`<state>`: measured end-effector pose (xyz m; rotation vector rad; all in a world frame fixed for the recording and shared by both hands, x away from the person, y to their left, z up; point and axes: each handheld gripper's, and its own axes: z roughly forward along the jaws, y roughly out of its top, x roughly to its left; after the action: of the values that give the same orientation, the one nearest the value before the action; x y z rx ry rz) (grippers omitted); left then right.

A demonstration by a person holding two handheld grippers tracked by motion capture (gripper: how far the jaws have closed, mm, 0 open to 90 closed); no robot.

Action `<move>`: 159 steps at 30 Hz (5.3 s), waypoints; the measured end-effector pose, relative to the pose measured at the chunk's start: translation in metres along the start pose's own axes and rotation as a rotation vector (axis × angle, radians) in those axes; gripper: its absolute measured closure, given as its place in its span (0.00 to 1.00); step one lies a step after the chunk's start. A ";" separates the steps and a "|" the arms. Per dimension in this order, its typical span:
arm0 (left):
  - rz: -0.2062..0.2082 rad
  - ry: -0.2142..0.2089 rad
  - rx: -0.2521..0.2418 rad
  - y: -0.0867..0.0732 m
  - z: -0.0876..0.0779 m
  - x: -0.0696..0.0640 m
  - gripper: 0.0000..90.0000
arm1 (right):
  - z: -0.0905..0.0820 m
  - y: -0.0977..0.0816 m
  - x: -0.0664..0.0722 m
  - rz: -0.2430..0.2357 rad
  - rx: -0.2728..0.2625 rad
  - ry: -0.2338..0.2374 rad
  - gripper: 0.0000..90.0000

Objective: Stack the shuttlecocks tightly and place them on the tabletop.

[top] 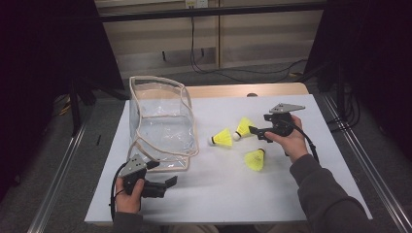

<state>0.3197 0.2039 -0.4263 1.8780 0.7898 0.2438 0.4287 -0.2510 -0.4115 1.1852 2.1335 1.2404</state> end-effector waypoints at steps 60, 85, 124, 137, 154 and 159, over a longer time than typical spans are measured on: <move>0.009 0.001 0.001 0.000 0.002 -0.001 0.05 | 0.019 -0.001 0.005 -0.020 0.156 0.144 0.84; 0.016 0.009 0.005 0.000 0.002 -0.002 0.05 | 0.009 -0.007 0.007 -0.022 0.176 0.213 0.99; 0.015 0.012 -0.001 0.001 0.003 -0.004 0.05 | -0.008 -0.006 0.006 0.015 0.152 0.239 1.00; 0.017 0.008 -0.004 0.001 0.003 -0.004 0.05 | -0.009 -0.003 0.007 0.010 0.145 0.247 1.00; 0.018 0.007 -0.003 0.001 0.003 -0.004 0.05 | -0.003 0.006 0.016 -0.013 0.137 0.259 1.00; 0.019 0.008 -0.003 0.001 0.003 -0.004 0.05 | -0.001 0.007 0.018 -0.020 0.137 0.263 1.00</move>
<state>0.3186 0.1989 -0.4259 1.8832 0.7769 0.2648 0.4211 -0.2345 -0.4035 1.1032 2.4489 1.3223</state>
